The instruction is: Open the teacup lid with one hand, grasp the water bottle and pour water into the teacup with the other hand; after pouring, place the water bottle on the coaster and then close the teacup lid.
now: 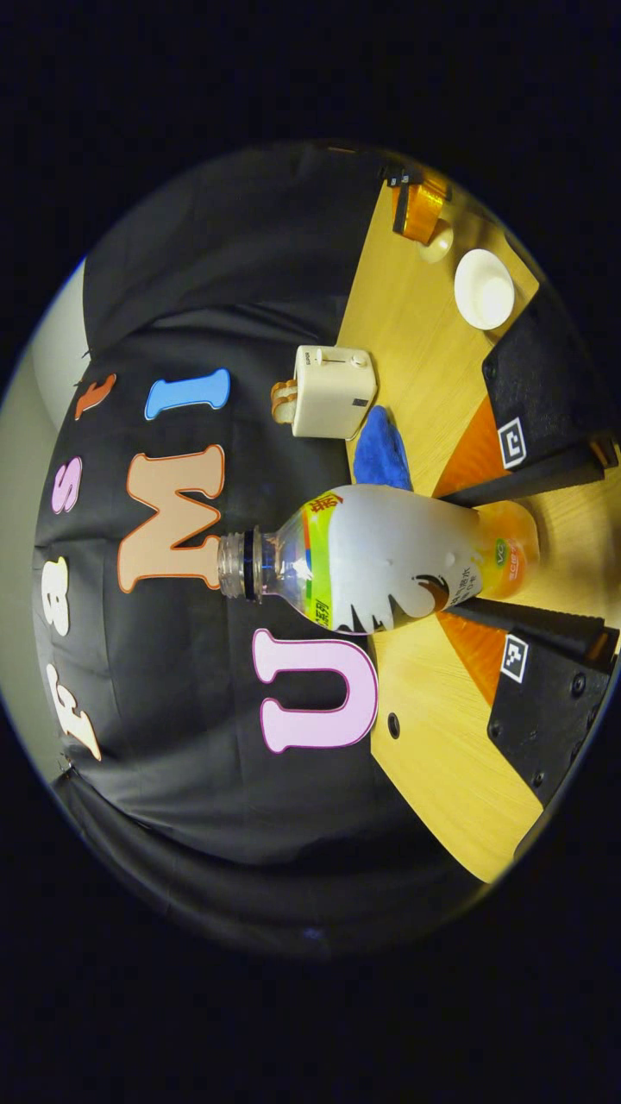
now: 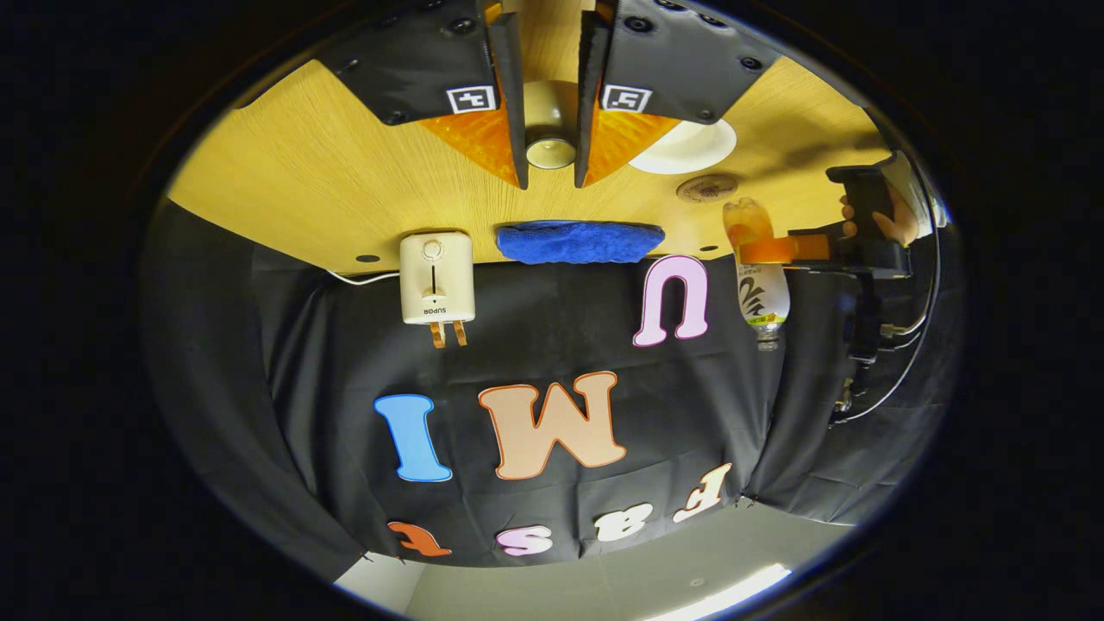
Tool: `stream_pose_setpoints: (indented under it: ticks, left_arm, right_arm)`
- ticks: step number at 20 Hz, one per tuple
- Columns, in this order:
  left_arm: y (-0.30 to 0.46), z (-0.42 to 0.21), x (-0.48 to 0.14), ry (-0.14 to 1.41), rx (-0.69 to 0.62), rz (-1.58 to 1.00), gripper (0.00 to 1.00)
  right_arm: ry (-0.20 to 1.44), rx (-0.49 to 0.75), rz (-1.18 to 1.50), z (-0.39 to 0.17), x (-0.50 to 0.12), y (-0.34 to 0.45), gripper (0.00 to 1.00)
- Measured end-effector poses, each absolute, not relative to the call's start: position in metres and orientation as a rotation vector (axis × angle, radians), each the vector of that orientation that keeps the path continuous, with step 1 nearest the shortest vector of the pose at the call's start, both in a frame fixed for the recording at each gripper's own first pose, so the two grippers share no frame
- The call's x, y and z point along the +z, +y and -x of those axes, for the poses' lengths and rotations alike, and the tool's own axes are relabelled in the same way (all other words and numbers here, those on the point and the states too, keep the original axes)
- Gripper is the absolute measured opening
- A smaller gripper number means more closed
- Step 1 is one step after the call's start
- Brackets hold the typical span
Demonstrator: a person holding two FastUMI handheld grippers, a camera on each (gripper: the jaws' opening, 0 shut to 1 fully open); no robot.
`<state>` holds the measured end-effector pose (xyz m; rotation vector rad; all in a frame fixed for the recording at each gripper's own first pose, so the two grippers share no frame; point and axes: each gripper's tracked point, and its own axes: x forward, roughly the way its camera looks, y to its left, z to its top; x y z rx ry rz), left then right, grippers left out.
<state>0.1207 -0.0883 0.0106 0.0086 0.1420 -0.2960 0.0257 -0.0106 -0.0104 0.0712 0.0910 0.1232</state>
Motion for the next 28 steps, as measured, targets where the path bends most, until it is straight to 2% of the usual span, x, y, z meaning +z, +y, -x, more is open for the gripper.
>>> stream_pose_setpoints:
  ticks: [6,16,17,20,22,25,26,28]
  left_arm:
    - [-0.097,-0.144,-0.004,0.161,-0.269,0.022,0.54]
    - [-0.102,-0.158,-0.022,0.188,-0.263,0.059,0.56]
    - [-0.101,-0.156,-0.024,0.195,-0.264,0.063,0.55]
    - [-0.1,-0.157,-0.023,0.193,-0.256,0.073,0.6]
    - [-0.1,-0.155,-0.021,0.194,-0.252,0.084,0.59]
    - [-0.1,-0.154,-0.028,0.216,-0.241,0.075,0.65]
    - [-0.097,-0.152,-0.031,0.226,-0.237,0.071,0.69]
    - [-0.097,-0.15,-0.032,0.233,-0.236,0.074,0.69]
  right_arm:
    - [0.092,0.126,-0.079,-0.025,-0.01,-0.012,0.33]
    - [0.089,0.126,-0.077,-0.025,-0.01,-0.011,0.33]
    - [0.089,0.126,-0.077,-0.026,-0.011,-0.011,0.3]
    - [0.089,0.125,-0.077,-0.026,-0.01,-0.012,0.33]
    - [0.089,0.124,-0.076,-0.026,-0.01,-0.011,0.3]
    - [0.087,0.122,-0.069,-0.026,-0.009,-0.011,0.3]
    - [0.085,0.122,-0.068,-0.025,-0.009,-0.011,0.27]
    - [0.085,0.122,-0.066,-0.025,-0.01,-0.01,0.3]
